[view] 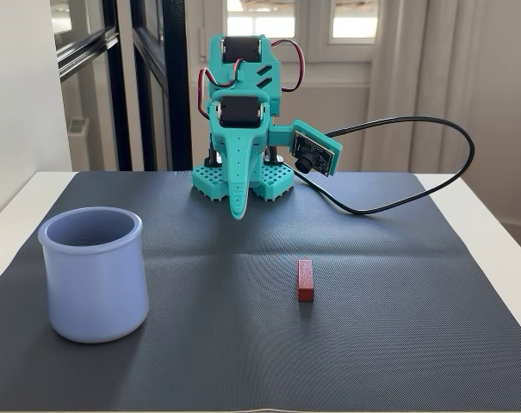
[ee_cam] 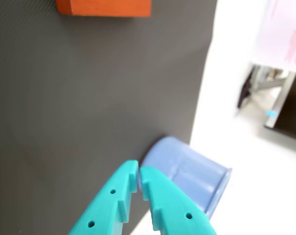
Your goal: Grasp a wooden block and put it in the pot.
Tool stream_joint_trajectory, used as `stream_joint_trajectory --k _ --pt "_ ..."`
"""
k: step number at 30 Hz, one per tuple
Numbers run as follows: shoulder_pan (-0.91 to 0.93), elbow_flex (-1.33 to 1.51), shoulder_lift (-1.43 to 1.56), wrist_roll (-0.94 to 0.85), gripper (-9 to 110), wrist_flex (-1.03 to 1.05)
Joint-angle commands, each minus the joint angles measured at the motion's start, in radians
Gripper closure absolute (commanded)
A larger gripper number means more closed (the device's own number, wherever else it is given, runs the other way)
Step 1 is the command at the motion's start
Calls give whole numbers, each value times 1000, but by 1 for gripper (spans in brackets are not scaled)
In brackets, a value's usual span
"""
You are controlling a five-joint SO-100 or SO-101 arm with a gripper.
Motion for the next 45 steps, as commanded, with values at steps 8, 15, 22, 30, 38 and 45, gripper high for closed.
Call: stream_joint_trajectory --k 8,15,22,30,38,45 --pt "-2 -6 9 -3 101 -6" --pt "-3 -9 8 8 101 -8" --pt "-5 -25 -48 8 101 -23" --pt "-20 -38 -67 8 101 -25" --pt "-112 -190 -156 170 101 -17" --pt "-204 -337 -407 476 101 -15"
